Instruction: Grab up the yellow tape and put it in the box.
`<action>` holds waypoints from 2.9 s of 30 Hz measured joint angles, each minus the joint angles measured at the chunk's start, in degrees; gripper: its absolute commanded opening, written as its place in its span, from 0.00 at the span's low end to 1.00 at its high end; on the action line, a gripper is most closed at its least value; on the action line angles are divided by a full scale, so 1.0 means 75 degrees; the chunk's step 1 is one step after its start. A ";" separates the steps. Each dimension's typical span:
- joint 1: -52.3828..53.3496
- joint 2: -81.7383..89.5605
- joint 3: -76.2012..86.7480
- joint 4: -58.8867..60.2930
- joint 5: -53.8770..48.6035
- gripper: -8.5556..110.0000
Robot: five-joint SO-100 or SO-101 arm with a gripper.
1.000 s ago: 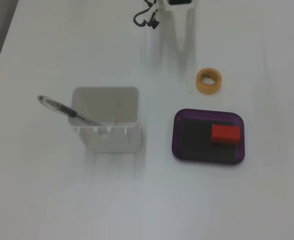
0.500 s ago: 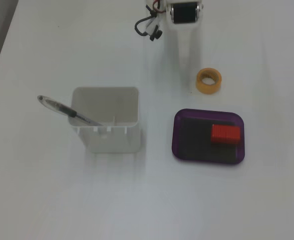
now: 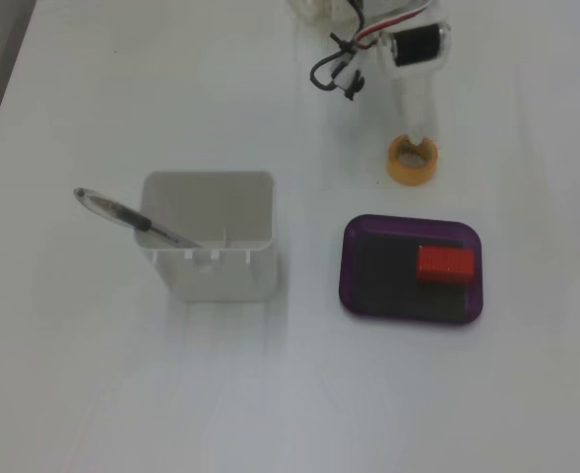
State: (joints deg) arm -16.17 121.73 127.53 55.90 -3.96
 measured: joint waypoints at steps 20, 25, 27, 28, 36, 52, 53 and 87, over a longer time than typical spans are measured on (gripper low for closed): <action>-0.0188 -0.2039 0.0000 -0.0691 0.0000 0.25; -0.0152 -0.2449 -0.0164 -0.0867 0.0000 0.19; -0.0152 -0.2543 -0.0199 -0.0879 0.0000 0.12; -0.0152 -0.2578 -0.0211 -0.0879 0.0000 0.08; -0.0234 -0.2555 -0.0281 -0.0879 0.0000 0.07; 0.0023 0.0223 -0.1348 -0.1207 -0.0047 0.07; 0.0211 0.0223 -0.1348 -0.1395 -0.0047 0.07; 0.1512 -0.4969 -0.3492 -0.3469 -0.0047 0.07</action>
State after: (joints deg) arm -4.83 84.46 101.34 29.88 -4.31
